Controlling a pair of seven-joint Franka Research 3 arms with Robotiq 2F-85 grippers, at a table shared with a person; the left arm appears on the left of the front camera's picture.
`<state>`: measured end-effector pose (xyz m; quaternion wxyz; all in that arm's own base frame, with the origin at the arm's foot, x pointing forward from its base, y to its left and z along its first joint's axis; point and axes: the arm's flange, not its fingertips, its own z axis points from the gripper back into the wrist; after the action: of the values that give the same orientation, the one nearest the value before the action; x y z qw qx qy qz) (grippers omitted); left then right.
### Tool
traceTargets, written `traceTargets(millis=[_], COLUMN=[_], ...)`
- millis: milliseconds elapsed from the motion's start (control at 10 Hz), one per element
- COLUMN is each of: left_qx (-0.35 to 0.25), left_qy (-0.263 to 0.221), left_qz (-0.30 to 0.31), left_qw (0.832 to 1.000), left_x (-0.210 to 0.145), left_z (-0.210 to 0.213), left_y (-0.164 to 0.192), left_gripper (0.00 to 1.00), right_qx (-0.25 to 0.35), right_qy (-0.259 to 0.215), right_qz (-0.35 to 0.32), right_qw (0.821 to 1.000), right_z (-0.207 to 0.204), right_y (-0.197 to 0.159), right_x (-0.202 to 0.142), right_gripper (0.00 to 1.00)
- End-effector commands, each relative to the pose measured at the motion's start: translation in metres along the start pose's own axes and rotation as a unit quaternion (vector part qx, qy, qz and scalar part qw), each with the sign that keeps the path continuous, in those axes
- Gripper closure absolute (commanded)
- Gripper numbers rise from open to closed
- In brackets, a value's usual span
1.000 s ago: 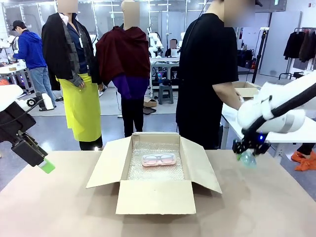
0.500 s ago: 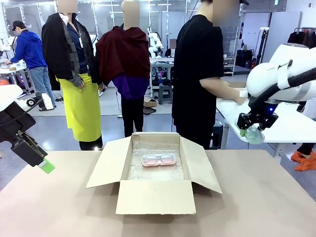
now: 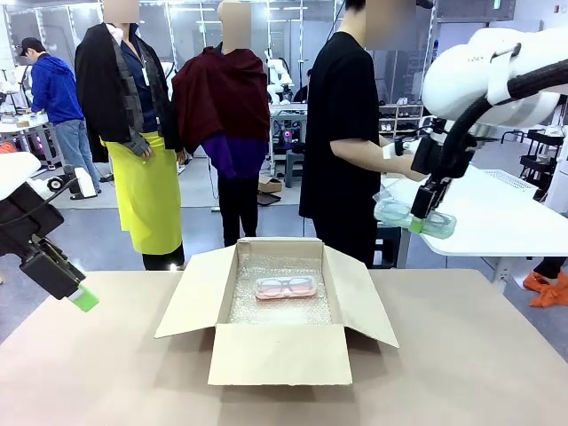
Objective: Pack the glasses set securely to prepare it for shipping.
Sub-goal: Put the Glasses case from the right side of the table into the Package Box.
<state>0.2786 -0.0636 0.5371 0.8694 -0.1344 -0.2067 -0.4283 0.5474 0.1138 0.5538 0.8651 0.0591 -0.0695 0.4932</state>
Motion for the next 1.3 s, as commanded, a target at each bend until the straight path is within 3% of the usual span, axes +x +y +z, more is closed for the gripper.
traceTargets(millis=[0, 100, 300, 500, 800, 1200], left_qx=[-0.006, -0.006, -0.006, -0.006, -0.006, -0.006], left_qy=[-0.007, -0.007, -0.007, -0.007, -0.007, -0.007], left_qz=[-0.003, -0.003, -0.003, -0.003, -0.003, -0.003], left_qw=[1.0, 1.0, 1.0, 1.0, 1.0, 1.0], left_x=[0.001, 0.001, 0.001, 0.001, 0.001, 0.001], left_z=[0.001, 0.001, 0.001, 0.001, 0.001, 0.001], left_y=[0.0, 0.0, 0.0, 0.0, 0.0, 0.0], left_gripper=[0.0, 0.0, 0.0, 0.0, 0.0, 0.0], right_qx=[0.038, 0.017, 0.034, 0.034, 0.04, 0.06], right_qy=[0.02, 0.02, -0.002, 0.021, 0.047, 0.062], right_qz=[0.131, 0.127, 0.143, 0.179, 0.186, 0.186], right_qw=[0.99, 0.992, 0.989, 0.983, 0.981, 0.979], right_z=[-0.014, -0.023, -0.05, -0.08, -0.131, -0.199], right_y=[0.011, 0.022, 0.062, 0.102, 0.121, 0.117], right_x=[0.021, 0.038, 0.09, 0.147, 0.211, 0.223], right_gripper=[0.61, 0.61, 0.61, 0.61, 0.61, 0.61])
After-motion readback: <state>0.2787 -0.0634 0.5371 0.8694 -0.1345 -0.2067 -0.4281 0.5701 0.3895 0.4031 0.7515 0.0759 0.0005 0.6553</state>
